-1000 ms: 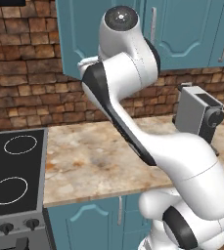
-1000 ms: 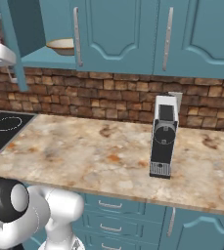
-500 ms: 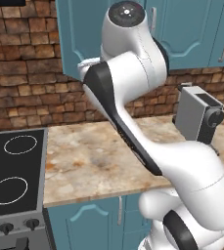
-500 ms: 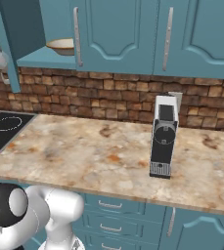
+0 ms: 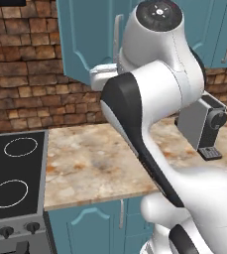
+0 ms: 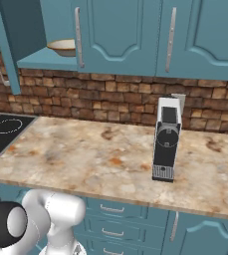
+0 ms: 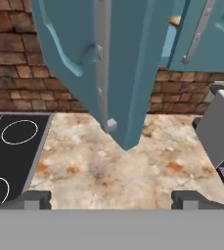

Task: Move the bowls from the cabinet to the plates on the dining table.

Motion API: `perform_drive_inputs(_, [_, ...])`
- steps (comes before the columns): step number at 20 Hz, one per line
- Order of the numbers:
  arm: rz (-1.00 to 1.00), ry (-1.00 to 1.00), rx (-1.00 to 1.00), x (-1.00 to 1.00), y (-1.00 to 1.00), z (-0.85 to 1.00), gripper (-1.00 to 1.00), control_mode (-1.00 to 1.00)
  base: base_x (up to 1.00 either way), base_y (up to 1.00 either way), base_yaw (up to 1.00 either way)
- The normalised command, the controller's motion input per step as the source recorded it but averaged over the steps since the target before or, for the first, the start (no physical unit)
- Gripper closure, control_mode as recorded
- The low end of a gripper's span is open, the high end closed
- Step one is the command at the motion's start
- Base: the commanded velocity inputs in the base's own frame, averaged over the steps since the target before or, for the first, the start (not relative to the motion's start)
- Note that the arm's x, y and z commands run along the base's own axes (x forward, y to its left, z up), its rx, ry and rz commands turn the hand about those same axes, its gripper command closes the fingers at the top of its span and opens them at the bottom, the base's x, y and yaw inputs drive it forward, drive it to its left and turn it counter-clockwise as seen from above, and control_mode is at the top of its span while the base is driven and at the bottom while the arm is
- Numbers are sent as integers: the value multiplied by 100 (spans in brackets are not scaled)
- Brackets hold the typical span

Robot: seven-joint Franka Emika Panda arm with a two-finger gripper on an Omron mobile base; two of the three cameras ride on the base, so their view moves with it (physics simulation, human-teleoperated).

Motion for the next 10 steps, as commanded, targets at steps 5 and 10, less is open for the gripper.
perform_drive_inputs(5, [-6,0,1,-15,-44,0,-100,-100,0,0,0])
perform_drive_inputs(10, [-5,1,0,20,-67,0,-100,-100,0,0,0])
